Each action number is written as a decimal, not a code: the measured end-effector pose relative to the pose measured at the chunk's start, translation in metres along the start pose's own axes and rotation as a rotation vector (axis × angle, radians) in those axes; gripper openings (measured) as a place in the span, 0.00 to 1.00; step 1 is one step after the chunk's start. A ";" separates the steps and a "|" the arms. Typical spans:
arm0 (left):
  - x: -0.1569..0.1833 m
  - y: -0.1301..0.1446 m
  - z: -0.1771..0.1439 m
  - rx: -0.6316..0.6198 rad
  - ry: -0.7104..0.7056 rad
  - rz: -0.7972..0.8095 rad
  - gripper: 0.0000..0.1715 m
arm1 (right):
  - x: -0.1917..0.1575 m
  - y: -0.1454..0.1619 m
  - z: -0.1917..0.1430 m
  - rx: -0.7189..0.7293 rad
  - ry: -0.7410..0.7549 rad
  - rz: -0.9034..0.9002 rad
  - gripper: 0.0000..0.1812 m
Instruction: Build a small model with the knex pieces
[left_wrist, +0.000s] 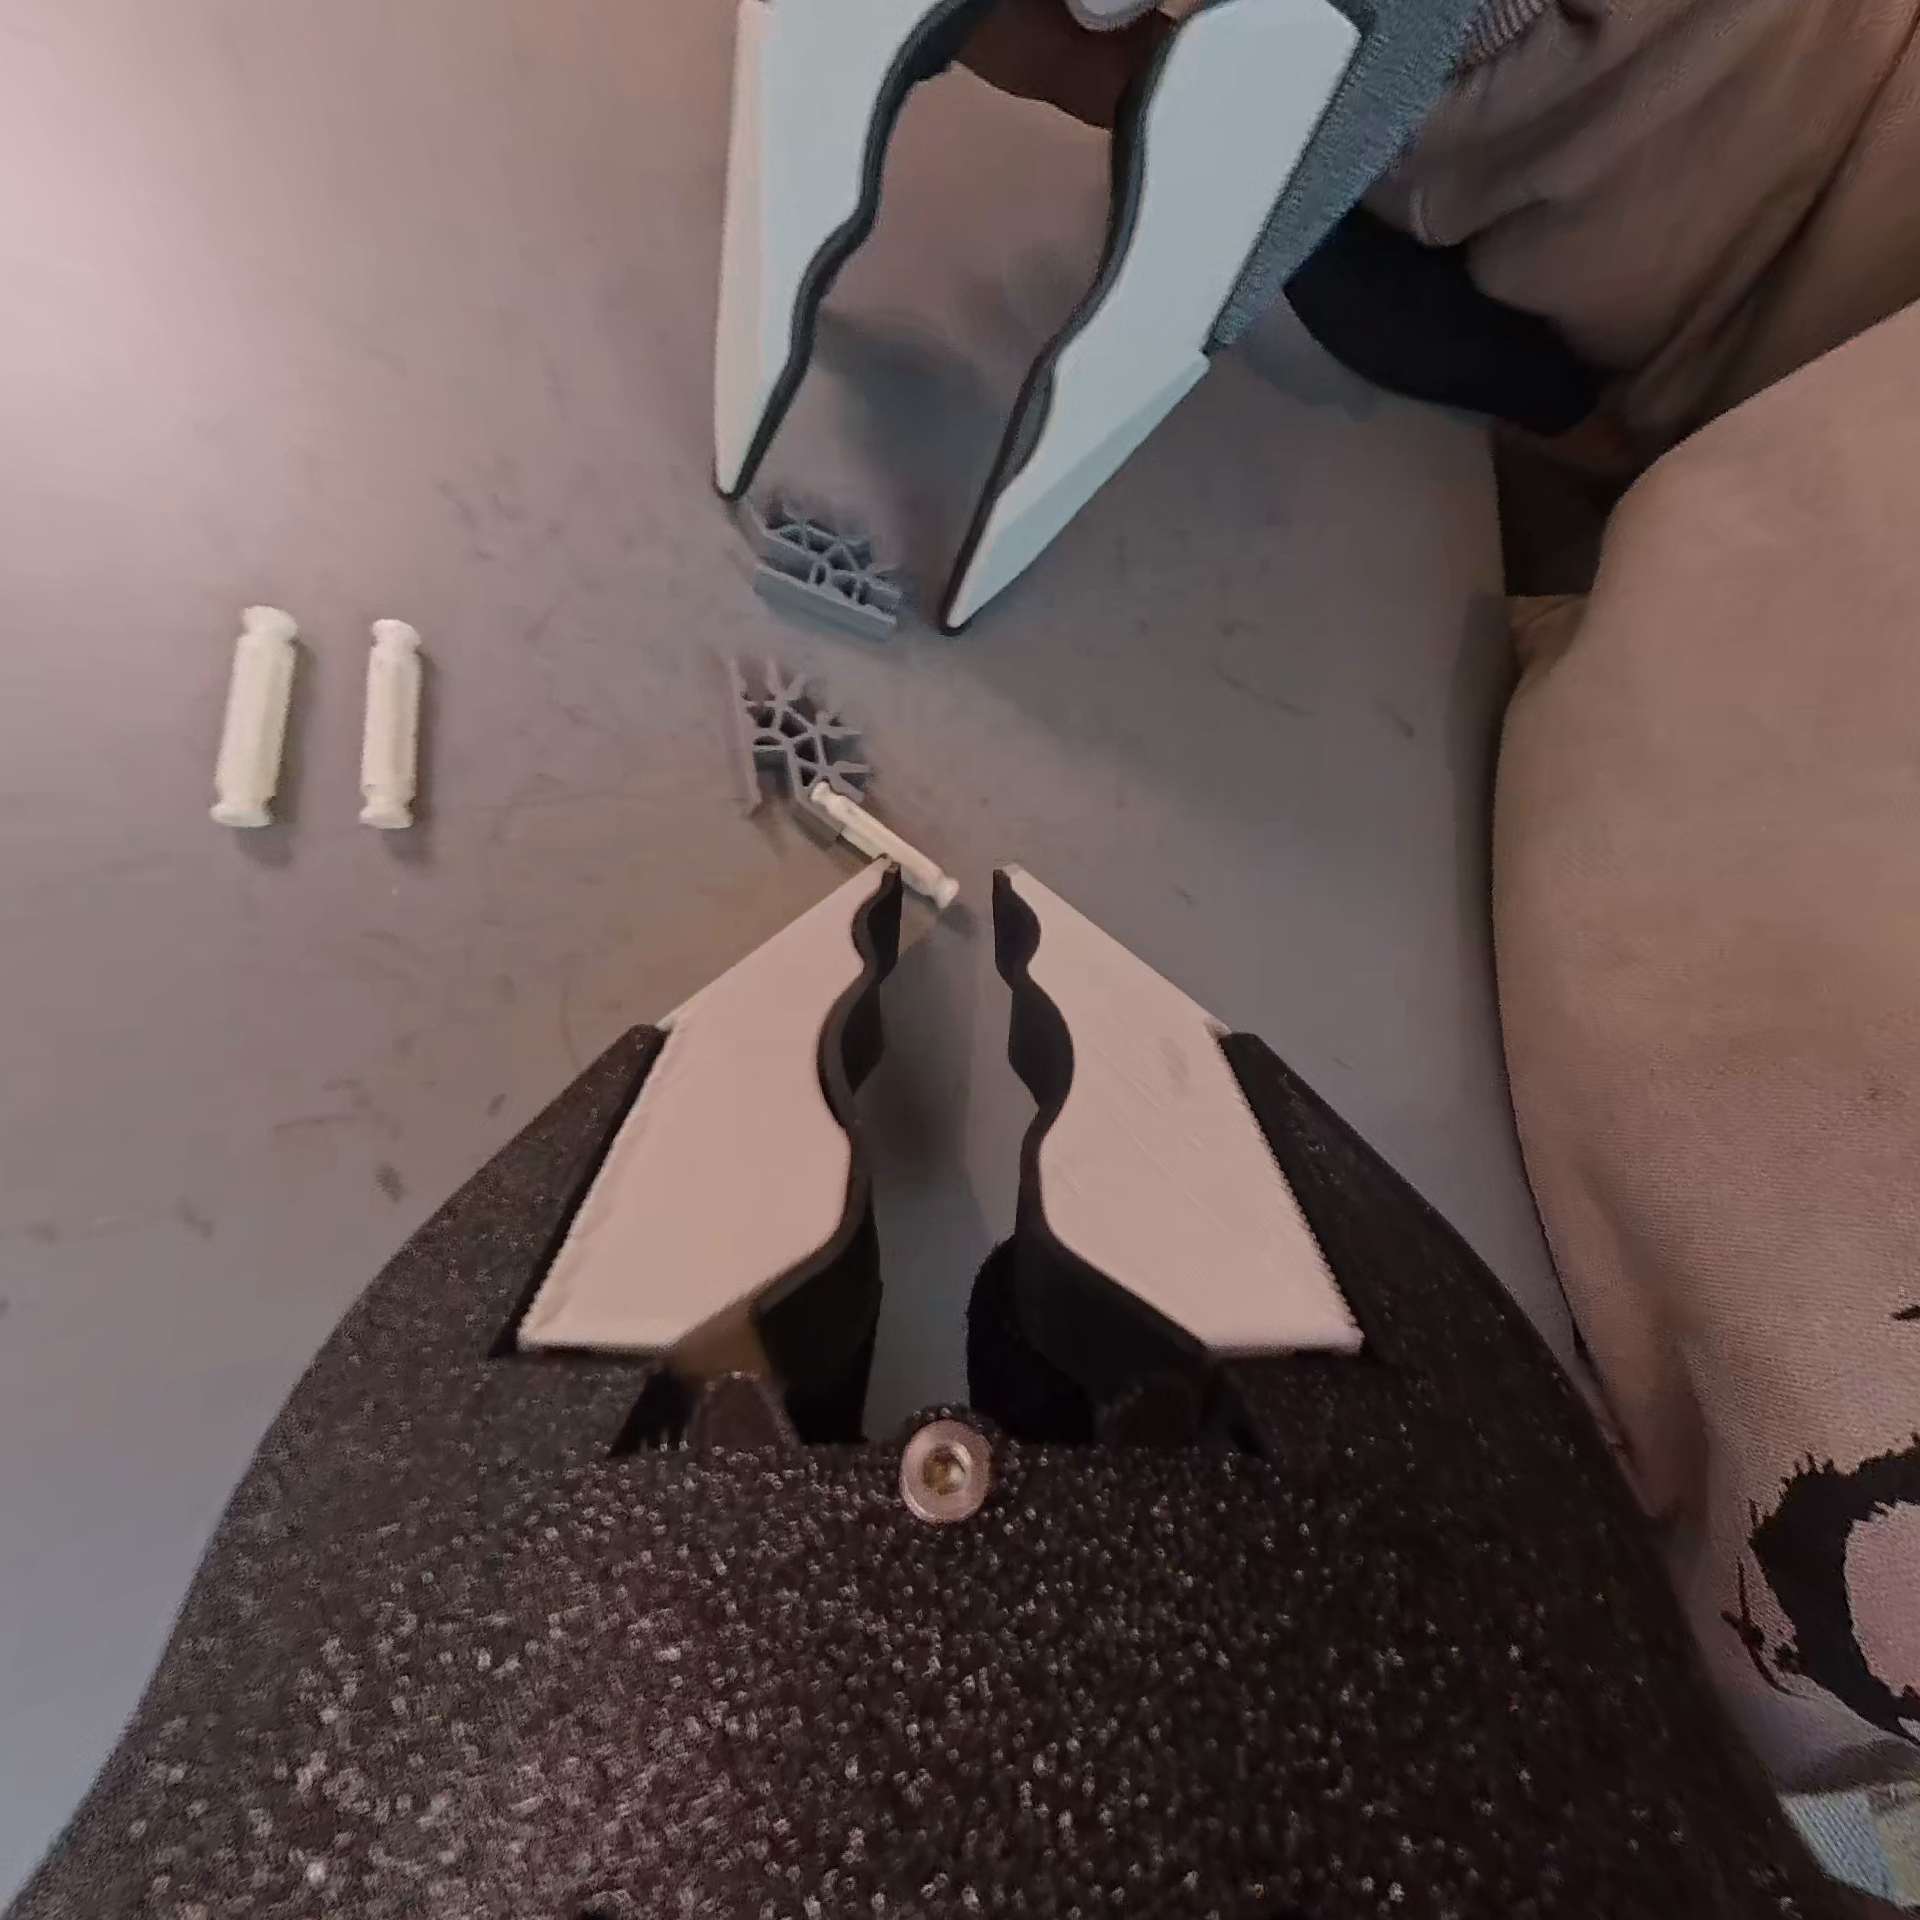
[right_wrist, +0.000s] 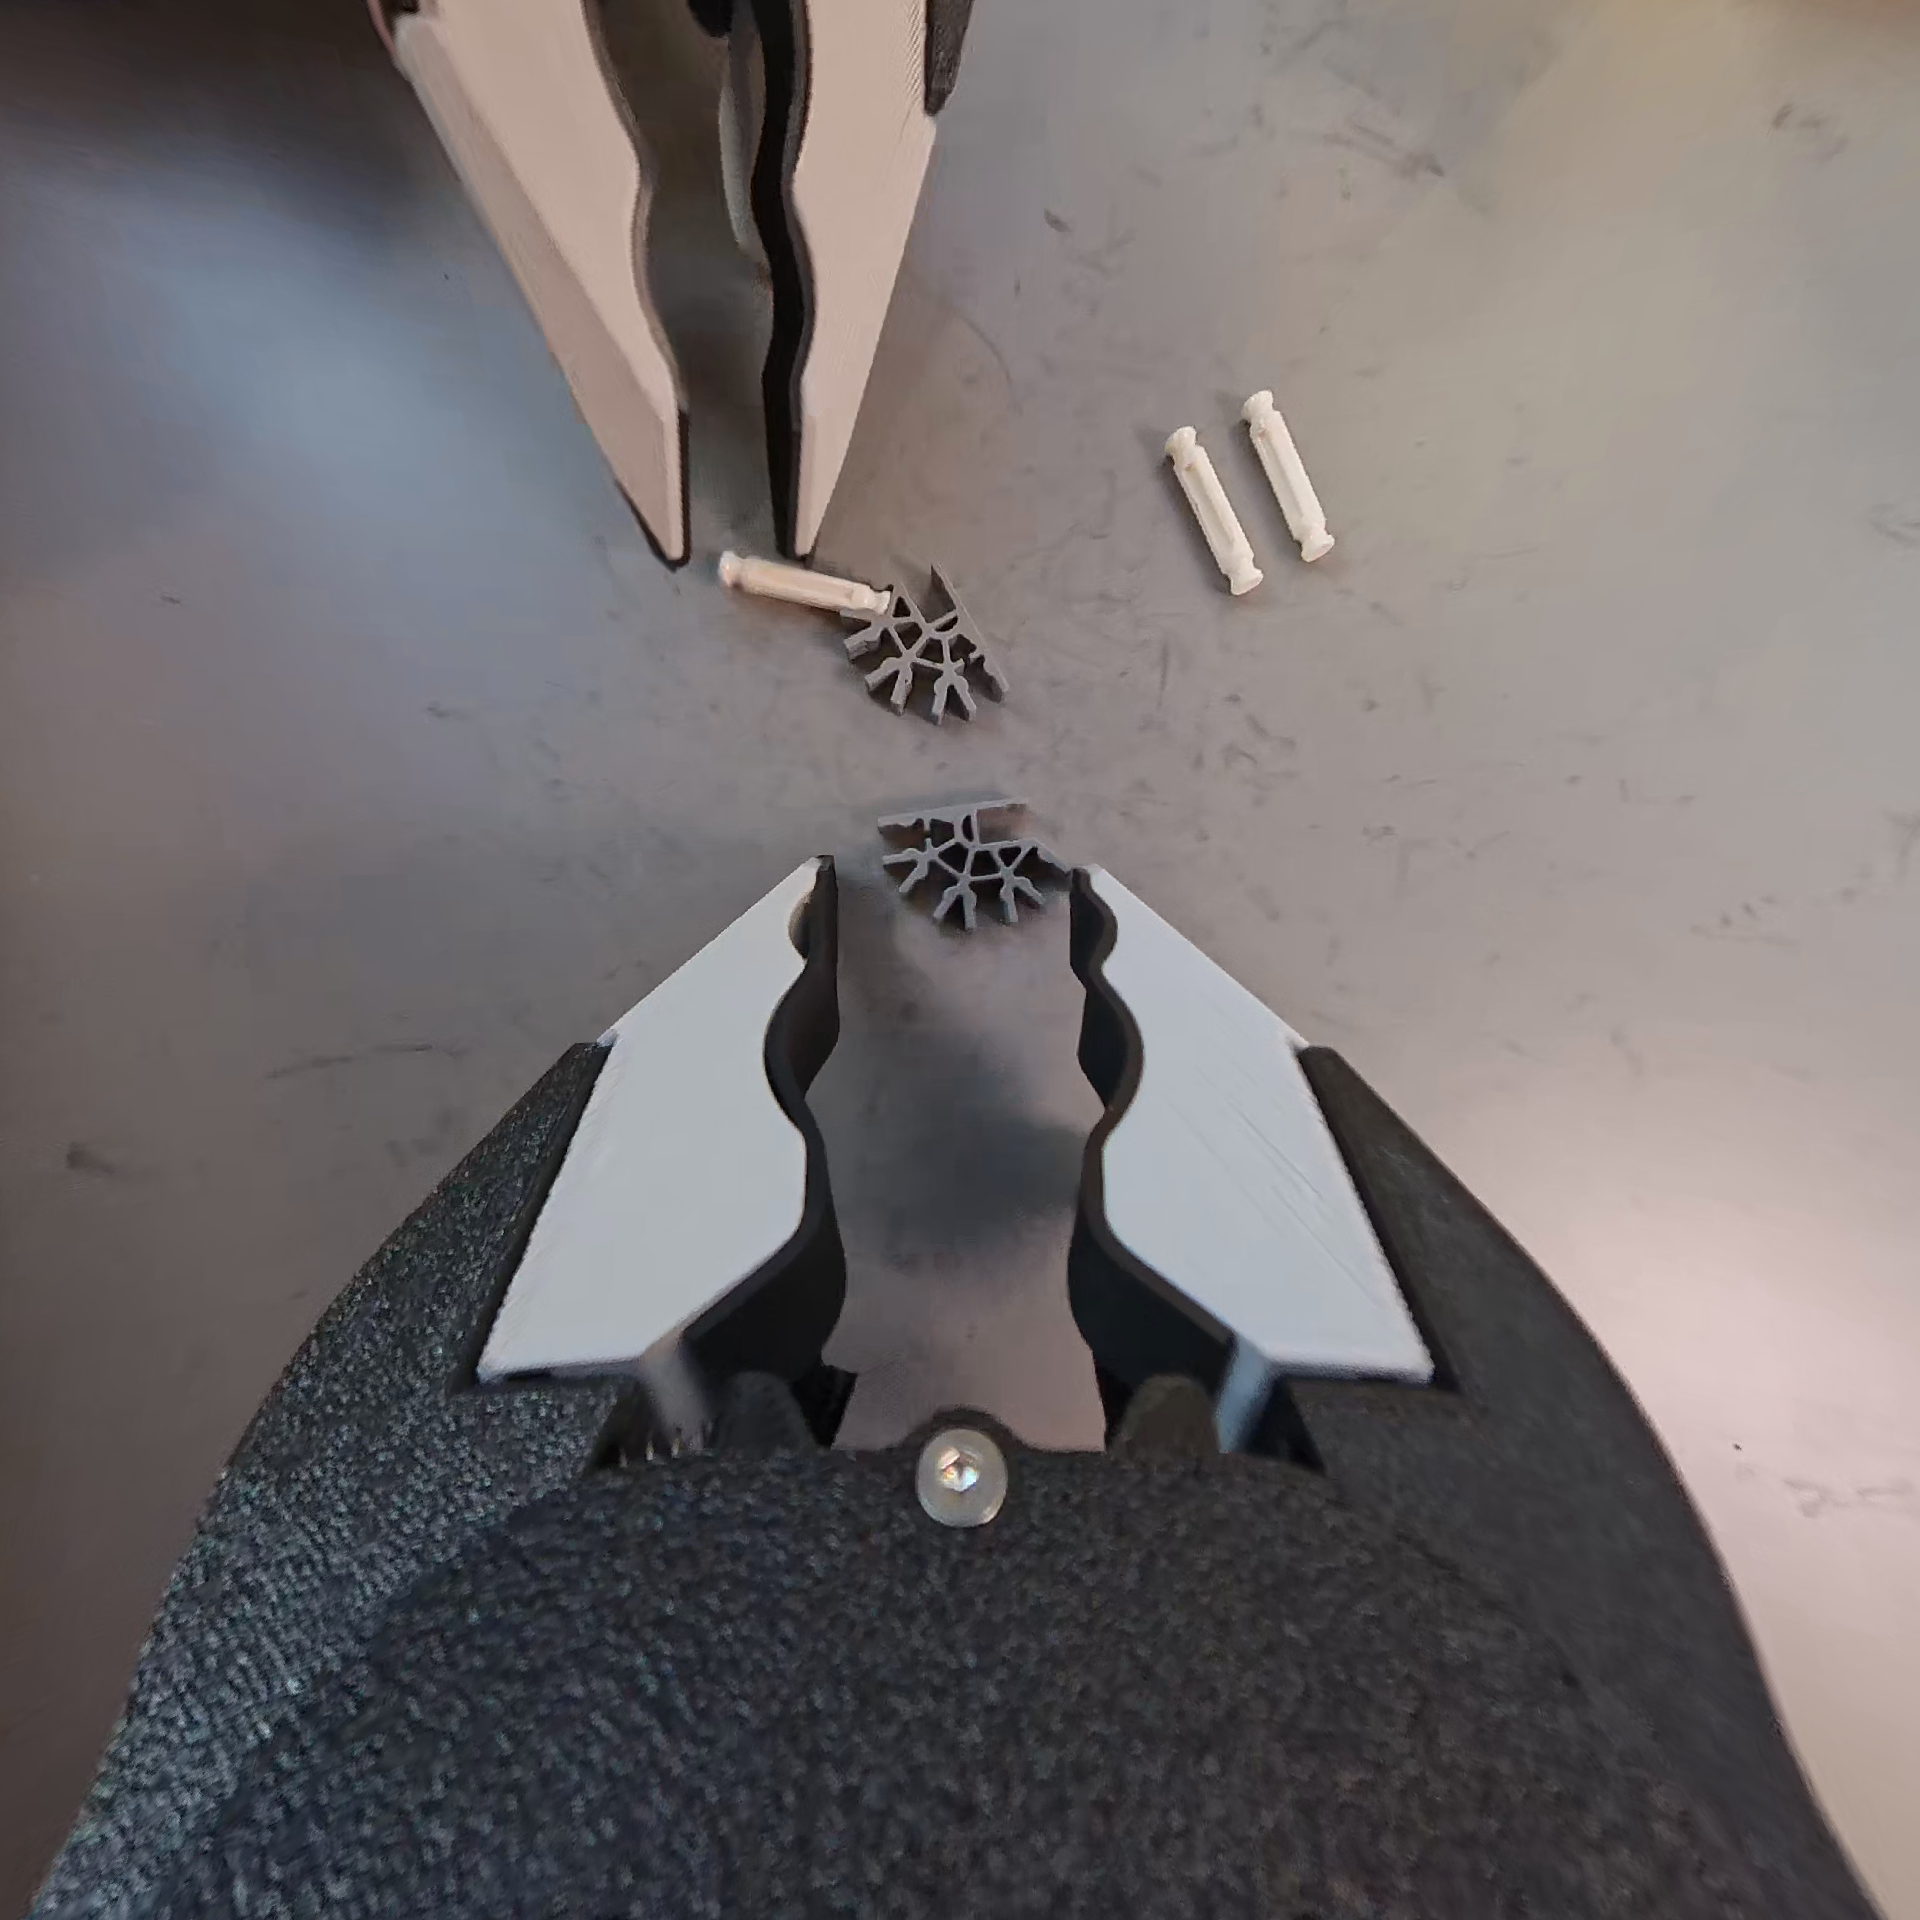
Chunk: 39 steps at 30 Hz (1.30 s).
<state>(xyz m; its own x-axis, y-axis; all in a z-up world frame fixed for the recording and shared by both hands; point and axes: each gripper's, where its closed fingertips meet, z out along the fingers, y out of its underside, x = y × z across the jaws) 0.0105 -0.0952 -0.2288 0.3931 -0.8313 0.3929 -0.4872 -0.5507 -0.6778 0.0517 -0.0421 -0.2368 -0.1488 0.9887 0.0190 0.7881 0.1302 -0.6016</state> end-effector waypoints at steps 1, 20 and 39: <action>0.006 -0.001 0.001 0.002 0.022 0.027 0.10 | 0.000 0.000 0.001 0.004 -0.013 0.002 0.22; -0.013 -0.044 -0.017 0.302 -0.036 -0.068 0.11 | -0.018 -0.048 -0.007 0.335 0.003 -0.199 0.18; -0.036 -0.019 0.004 0.058 -0.338 0.090 0.16 | 0.030 -0.014 -0.004 0.200 0.233 -0.167 0.18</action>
<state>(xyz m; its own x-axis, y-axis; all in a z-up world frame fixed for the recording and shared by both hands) 0.0089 -0.0539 -0.2327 0.5912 -0.7992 0.1086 -0.4902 -0.4629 -0.7385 0.0389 -0.0143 -0.2244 -0.1073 0.9483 0.2985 0.6287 0.2974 -0.7186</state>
